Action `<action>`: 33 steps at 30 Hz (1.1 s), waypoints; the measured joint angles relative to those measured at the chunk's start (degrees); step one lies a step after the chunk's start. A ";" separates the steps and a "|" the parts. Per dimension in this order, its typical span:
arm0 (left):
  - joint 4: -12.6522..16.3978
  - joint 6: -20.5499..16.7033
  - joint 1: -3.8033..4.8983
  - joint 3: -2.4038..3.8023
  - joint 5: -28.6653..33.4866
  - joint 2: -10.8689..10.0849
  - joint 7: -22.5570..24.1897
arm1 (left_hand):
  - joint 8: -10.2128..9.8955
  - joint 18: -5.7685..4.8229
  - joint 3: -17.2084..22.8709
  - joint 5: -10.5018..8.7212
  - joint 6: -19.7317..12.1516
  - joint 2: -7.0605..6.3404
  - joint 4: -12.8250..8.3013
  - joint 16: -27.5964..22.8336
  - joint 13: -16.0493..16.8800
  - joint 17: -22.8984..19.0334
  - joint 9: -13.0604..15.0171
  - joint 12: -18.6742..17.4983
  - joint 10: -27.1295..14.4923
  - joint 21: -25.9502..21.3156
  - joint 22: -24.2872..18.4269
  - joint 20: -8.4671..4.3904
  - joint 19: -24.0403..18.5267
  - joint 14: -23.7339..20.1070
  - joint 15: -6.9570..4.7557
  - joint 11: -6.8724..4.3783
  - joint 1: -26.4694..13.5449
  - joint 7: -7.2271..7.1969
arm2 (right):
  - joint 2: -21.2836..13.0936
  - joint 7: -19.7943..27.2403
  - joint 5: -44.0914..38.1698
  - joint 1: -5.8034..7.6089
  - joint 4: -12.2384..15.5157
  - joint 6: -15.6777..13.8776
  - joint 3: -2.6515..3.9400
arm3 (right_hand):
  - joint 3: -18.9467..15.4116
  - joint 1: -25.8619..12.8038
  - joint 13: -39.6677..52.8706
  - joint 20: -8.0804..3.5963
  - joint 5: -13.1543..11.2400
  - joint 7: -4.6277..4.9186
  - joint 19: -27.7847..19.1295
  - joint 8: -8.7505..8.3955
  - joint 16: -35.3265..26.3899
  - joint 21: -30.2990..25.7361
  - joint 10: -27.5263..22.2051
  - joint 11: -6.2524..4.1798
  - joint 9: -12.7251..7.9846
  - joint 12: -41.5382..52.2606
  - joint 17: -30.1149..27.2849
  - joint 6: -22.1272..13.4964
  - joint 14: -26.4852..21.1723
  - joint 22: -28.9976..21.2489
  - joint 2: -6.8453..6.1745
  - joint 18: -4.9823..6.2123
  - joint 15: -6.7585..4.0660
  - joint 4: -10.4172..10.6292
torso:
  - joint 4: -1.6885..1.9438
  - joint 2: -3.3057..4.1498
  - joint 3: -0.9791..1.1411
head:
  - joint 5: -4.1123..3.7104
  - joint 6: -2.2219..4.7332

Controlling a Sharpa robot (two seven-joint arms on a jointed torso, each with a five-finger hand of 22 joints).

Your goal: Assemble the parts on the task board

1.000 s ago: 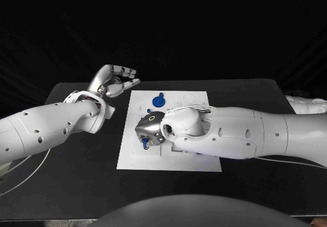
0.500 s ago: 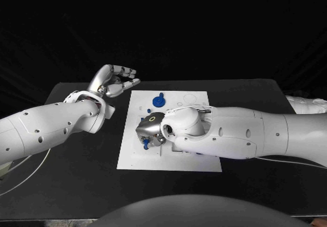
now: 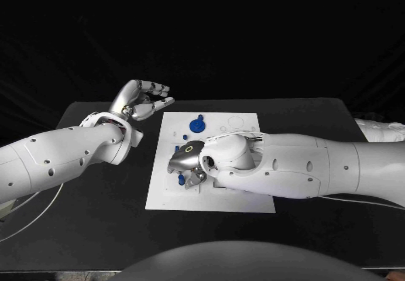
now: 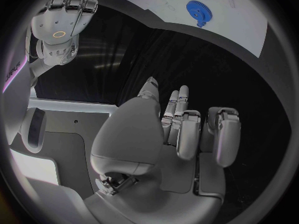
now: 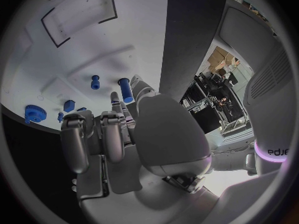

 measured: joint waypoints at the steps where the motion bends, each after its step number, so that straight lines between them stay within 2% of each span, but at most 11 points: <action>1: 0.00 0.00 0.00 0.00 0.00 0.00 0.00 | 0.00 0.01 0.00 0.00 0.00 0.00 0.00 0.00 0.00 0.00 0.00 0.00 0.00 0.00 0.00 0.00 0.00 0.00 0.00 0.00 0.00 0.00 | -0.08 0.00 0.01 0.00 0.06 -0.17 0.00 | -0.44 -0.42 0.04 0.00 0.00 0.22 0.00 0.00 0.00 0.00 -0.47 0.13 0.00 0.00 0.00 -0.67 0.00 0.00 -0.34 0.00 0.00 0.05 | 0.00 0.01 0.00 | 0.01 0.00; 6: 0.00 0.00 0.00 0.00 0.00 0.07 0.00 | 0.00 0.00 0.00 0.00 0.00 0.00 0.00 0.00 0.00 0.00 0.00 0.00 0.00 0.00 0.00 0.00 0.00 0.00 0.00 0.00 0.00 0.00 | -0.88 0.21 0.33 -0.02 0.30 -2.93 0.00 | -2.18 -2.77 0.18 0.41 0.00 0.63 0.01 0.00 0.00 0.00 -0.86 0.52 0.16 0.36 0.01 -0.88 -0.08 -0.01 -0.69 0.00 0.32 0.67 | -0.01 0.01 0.00 | 0.12 0.00; 10: 0.01 0.01 0.00 0.00 0.00 0.09 0.00 | 0.00 0.00 0.00 0.00 0.00 0.00 0.00 0.00 0.00 0.00 -0.01 0.00 0.00 0.00 0.00 0.00 0.00 0.00 0.00 0.00 0.00 0.00 | -2.60 0.86 2.65 -0.04 0.64 -7.98 0.00 | -2.46 -3.26 0.44 0.82 0.00 1.06 0.01 1.11 0.00 0.00 0.19 0.93 0.76 1.27 0.05 3.25 0.00 -0.01 -0.15 0.00 0.45 0.84 | -0.03 0.00 0.01 | 0.52 0.00; 13: 0.01 0.02 0.00 0.00 0.00 0.16 0.01 | 0.00 0.00 0.00 0.00 0.00 0.00 0.00 0.00 0.00 0.00 -0.05 0.00 0.00 0.00 0.00 0.00 0.00 0.00 0.00 0.00 0.00 0.00 | -4.99 1.67 7.55 0.09 1.40 -12.82 0.00 | -2.62 -3.66 0.57 1.47 0.00 1.67 0.01 2.05 0.00 0.00 2.19 1.47 1.27 2.27 0.05 6.97 -0.10 -0.01 0.26 0.00 1.66 0.68 | -0.05 -0.03 0.01 | 0.94 0.00; 15: 0.00 0.02 -0.01 0.00 0.00 0.20 0.02 | 0.00 0.00 0.00 0.00 0.00 0.00 0.00 0.00 0.00 0.00 -0.05 0.00 0.00 0.00 0.00 0.00 0.00 0.00 0.00 0.00 0.00 0.00 | -6.72 2.27 12.02 0.54 1.95 -15.54 -0.05 | -2.62 -3.44 0.65 2.46 0.01 2.15 0.00 2.47 0.00 0.00 3.58 1.91 1.49 2.97 0.05 8.37 0.01 -0.01 1.00 0.00 2.71 0.68 | -0.07 -0.05 0.01 | 1.26 0.00; 17: -0.05 0.03 -0.01 0.00 0.00 0.23 0.03 | 0.00 0.00 0.00 0.00 0.00 0.00 0.00 0.00 0.00 -0.01 -0.05 0.00 0.00 0.00 0.00 0.00 0.00 0.00 0.00 0.00 0.00 0.00 | -8.16 2.74 16.43 1.20 2.35 -17.53 -0.08 | -2.62 -3.38 0.65 2.77 0.01 2.66 -0.03 2.79 0.00 0.00 4.44 2.31 1.60 3.42 0.04 8.88 -0.03 -0.01 1.70 0.00 3.23 0.68 | -0.12 -0.07 0.01 | 1.58 0.00; 20: -0.38 0.05 -0.01 -0.01 0.00 0.38 0.03 | 0.00 0.00 -0.09 0.00 0.00 0.00 0.09 0.00 0.00 0.01 -0.05 0.00 0.00 0.00 0.00 0.00 0.00 0.00 0.00 0.00 0.00 0.00 | -11.39 3.55 25.84 3.01 3.46 -20.50 -0.02 | -2.94 -3.36 0.71 3.28 0.01 2.97 0.00 2.89 0.00 0.00 5.90 2.73 1.65 4.02 0.04 9.56 -0.11 -0.01 2.28 -0.01 3.39 0.70 | -0.25 -0.12 0.01 | 2.23 0.00; 24: -0.89 0.10 -0.03 -0.02 0.02 0.93 0.03 | 0.00 0.00 -0.16 0.00 0.00 0.00 0.16 0.00 0.00 0.04 -0.05 0.00 0.00 0.00 0.03 0.00 0.00 0.00 0.00 0.00 0.00 0.00 | -16.67 4.01 36.59 5.07 5.69 -22.76 0.00 | -3.42 -3.92 0.82 3.67 0.01 2.97 0.01 2.89 0.00 0.00 7.59 2.36 1.62 5.04 0.04 9.56 -0.20 -0.02 3.10 0.00 3.48 1.17 | -0.42 -0.21 -0.03 | 3.10 0.00; 28: -1.39 0.21 -0.14 -0.02 0.06 1.55 0.04 | 0.00 0.00 -0.16 0.00 0.00 0.00 0.16 0.00 0.00 0.04 -0.04 0.00 0.00 0.00 0.04 0.00 0.00 0.00 0.00 0.00 0.00 0.00 | -21.45 3.88 43.78 6.33 7.63 -24.06 -0.02 | -4.29 -4.99 1.41 3.68 0.01 2.27 0.00 2.66 0.00 0.00 10.54 1.53 1.48 6.76 0.04 9.21 -0.09 -0.02 4.17 -0.01 3.36 2.04 | -0.69 -0.35 -0.10 | 3.51 0.00; 30: -1.58 0.29 -0.25 -0.02 0.08 1.79 0.04 | 0.00 0.00 -0.15 0.00 0.00 0.00 0.16 0.00 0.00 0.04 -0.04 0.00 0.00 0.00 0.04 0.00 0.00 0.00 0.00 0.00 0.00 0.00 | -23.54 3.53 46.33 6.60 8.60 -24.54 -0.08 | -5.08 -5.78 2.06 3.68 0.07 1.98 0.00 2.66 0.00 0.00 12.75 0.76 1.41 8.13 0.04 9.04 0.01 -0.02 5.41 -0.01 2.59 2.85 | -0.83 -0.41 -0.12 | 3.58 0.00; 33: -1.79 0.41 -0.35 -0.02 0.10 2.09 0.05 | 0.00 0.00 -0.15 0.00 0.00 0.00 0.16 0.00 0.00 0.04 -0.04 0.00 0.00 0.00 0.04 0.00 0.00 0.00 0.00 0.00 0.00 0.00 | -26.14 2.74 48.81 6.84 9.95 -24.98 -0.24 | -6.33 -7.03 3.51 2.47 1.28 1.35 -0.07 2.20 0.00 0.00 14.92 -0.34 1.26 10.48 0.03 8.68 -0.01 -0.02 6.66 -0.01 1.35 4.74 | -1.09 -0.52 -0.16 | 3.54 0.00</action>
